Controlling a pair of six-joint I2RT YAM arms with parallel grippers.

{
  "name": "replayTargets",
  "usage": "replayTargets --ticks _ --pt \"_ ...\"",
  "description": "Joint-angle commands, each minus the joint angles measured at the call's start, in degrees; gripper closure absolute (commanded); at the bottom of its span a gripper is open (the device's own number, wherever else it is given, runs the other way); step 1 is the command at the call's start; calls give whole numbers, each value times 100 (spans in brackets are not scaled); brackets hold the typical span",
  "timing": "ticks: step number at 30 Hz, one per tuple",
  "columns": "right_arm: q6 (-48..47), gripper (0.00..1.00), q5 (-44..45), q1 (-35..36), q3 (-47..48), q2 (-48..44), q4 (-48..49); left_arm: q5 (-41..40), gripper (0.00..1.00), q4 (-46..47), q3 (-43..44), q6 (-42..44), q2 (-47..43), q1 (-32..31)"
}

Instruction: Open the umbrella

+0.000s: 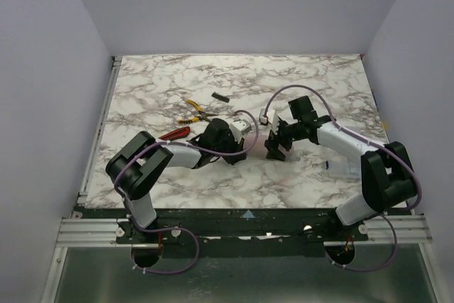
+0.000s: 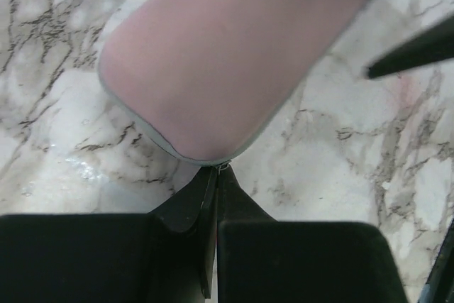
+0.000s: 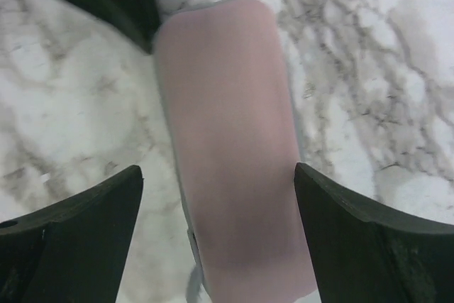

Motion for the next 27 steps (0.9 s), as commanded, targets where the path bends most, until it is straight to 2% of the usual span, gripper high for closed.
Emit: replayTargets --ticks 1,4,7,9,13,16,19,22,27 --pt "-104 9 -1219 57 188 -104 -2601 99 100 -433 561 350 237 299" --pt "-331 7 -1606 -8 546 -56 -3342 247 100 -699 853 569 384 413" --pt "-153 7 -1621 -118 1001 170 -3419 452 100 -820 1017 694 493 404" --pt "97 8 -1666 -241 1328 462 -3284 507 100 -864 1084 757 553 381" --pt "1300 11 -1475 -356 1787 1009 -2494 528 100 -841 1078 855 560 365" --pt "2232 13 -1104 -362 1774 1159 -1829 507 100 -777 1004 905 503 365" --pt "2722 13 -865 -360 1727 1344 -1577 497 100 -726 971 927 486 364" --pt "2892 15 -1153 -359 1687 1610 -1732 480 100 -670 944 879 489 364" --pt "3462 27 -1894 -358 1405 1738 -1400 418 100 -552 876 848 467 336"
